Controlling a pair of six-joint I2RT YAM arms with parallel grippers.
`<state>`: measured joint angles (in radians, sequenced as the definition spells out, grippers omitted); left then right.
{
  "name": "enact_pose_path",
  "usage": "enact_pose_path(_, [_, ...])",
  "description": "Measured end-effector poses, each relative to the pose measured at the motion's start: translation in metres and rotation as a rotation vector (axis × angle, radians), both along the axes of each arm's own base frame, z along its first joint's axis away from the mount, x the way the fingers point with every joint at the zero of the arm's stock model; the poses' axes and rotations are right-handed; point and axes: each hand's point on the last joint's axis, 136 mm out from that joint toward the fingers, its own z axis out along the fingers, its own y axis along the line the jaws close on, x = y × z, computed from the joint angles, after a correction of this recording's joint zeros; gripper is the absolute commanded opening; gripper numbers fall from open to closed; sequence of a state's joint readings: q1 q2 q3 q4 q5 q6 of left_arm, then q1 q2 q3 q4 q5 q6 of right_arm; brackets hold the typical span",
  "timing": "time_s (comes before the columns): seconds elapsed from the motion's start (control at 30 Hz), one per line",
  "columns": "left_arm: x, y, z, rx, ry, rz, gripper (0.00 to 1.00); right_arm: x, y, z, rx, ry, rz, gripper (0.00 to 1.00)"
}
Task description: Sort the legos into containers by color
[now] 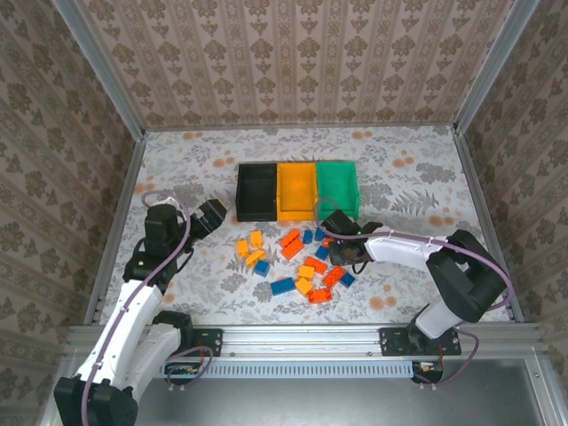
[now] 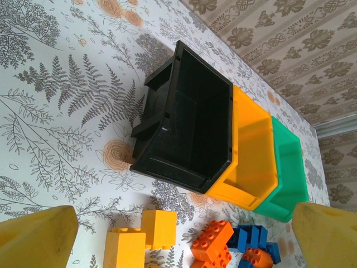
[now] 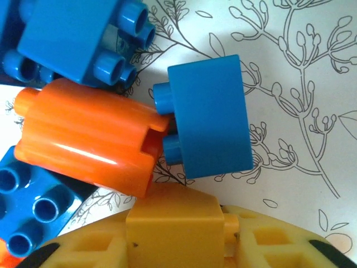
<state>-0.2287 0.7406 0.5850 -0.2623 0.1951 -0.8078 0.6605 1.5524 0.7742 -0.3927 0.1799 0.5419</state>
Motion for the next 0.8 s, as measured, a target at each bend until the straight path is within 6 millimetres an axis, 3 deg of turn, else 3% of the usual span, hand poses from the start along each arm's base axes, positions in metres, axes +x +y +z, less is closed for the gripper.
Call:
enact_pose_path(0.17, [0.0,0.0,-0.001,0.002,0.005,0.0,1.0,0.002,0.001,0.015,0.023,-0.036,0.011,0.25])
enact_pose_path(0.37, [-0.002,-0.005,-0.005,0.025,0.013,-0.02,1.0,0.008,0.001,0.075,0.106,-0.156,0.014,0.25])
enact_pose_path(0.47, [-0.006,-0.013,-0.008,0.057,0.013,-0.043,1.0,0.038,0.007,0.111,0.144,-0.224,-0.016,0.26])
enact_pose_path(0.57, [-0.012,-0.02,-0.012,0.103,0.015,-0.069,1.0,0.077,0.013,0.127,0.159,-0.261,-0.06,0.26])
enact_pose_path(0.67, [-0.015,-0.025,-0.015,0.144,0.038,-0.092,1.0,0.125,0.017,0.12,0.146,-0.263,-0.112,0.26])
enact_pose_path(0.8, [-0.015,-0.023,-0.021,0.174,0.071,-0.092,1.0,0.163,0.01,0.098,0.1,-0.239,-0.168,0.29])
